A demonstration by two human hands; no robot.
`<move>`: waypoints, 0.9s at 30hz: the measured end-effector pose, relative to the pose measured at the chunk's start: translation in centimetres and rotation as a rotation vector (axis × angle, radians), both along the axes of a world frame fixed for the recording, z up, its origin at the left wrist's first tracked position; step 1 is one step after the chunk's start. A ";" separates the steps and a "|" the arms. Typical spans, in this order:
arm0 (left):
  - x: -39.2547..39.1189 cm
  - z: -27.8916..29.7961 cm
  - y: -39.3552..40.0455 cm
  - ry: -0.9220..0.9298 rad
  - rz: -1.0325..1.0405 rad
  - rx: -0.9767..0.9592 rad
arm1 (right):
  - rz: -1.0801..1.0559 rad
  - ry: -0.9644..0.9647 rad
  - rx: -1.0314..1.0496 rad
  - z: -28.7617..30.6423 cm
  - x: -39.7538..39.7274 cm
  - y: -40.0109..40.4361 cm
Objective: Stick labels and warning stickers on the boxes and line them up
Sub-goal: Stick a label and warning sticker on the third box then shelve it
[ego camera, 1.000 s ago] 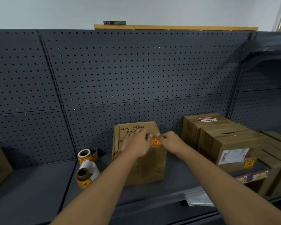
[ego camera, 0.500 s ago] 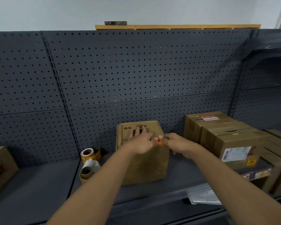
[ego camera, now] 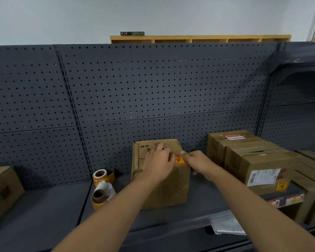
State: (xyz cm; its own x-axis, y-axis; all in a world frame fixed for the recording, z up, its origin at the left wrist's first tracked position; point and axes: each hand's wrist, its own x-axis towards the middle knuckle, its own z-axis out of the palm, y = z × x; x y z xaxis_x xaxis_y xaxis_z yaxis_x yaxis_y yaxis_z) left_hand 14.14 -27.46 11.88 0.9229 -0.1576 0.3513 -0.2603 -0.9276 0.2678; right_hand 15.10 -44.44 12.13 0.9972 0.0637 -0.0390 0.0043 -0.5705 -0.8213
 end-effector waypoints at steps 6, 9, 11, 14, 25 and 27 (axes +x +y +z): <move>1.3 0.3 0.5 0.185 0.136 -0.005 | -0.005 -0.034 -0.002 0.1 0.3 0.6; 1.5 1.0 -0.2 0.294 0.112 0.042 | -0.034 -0.004 -0.028 0.5 0.5 0.6; 1.8 1.4 -0.7 0.337 0.096 0.047 | -0.048 0.043 -0.042 0.8 0.5 0.5; 2.4 2.2 -0.8 0.359 0.049 -0.078 | -0.066 0.085 -0.070 1.0 0.7 0.1; 3.7 2.9 7.2 0.324 0.234 -0.082 | -0.124 -0.055 0.102 1.3 2.7 0.5; 3.6 2.0 8.3 0.366 0.278 -0.173 | -0.136 -0.047 0.130 1.2 3.3 1.0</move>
